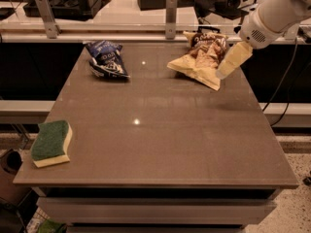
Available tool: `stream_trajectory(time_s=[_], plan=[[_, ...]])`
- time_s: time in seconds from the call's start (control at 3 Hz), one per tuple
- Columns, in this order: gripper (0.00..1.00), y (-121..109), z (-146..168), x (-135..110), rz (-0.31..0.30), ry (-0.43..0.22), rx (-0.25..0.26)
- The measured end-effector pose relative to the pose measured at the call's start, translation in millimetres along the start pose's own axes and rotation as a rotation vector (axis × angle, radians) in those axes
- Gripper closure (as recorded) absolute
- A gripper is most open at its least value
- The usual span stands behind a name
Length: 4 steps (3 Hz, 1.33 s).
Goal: Move brown chip bag near sponge
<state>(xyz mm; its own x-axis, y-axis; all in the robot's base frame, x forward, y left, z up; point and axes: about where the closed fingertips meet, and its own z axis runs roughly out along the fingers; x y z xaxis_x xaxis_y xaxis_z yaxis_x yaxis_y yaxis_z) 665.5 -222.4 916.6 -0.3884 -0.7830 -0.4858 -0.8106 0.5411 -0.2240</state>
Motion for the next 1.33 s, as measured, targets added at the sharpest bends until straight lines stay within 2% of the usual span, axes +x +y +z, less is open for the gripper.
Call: stream_trajectory(time_s=[0.67, 1.33], plan=[[0.0, -14.7, 62.2, -23.7, 0.105, -0.124, -0.01], [0.0, -30.8, 101.9, -50.6, 0.192, -0.214, 0.009]])
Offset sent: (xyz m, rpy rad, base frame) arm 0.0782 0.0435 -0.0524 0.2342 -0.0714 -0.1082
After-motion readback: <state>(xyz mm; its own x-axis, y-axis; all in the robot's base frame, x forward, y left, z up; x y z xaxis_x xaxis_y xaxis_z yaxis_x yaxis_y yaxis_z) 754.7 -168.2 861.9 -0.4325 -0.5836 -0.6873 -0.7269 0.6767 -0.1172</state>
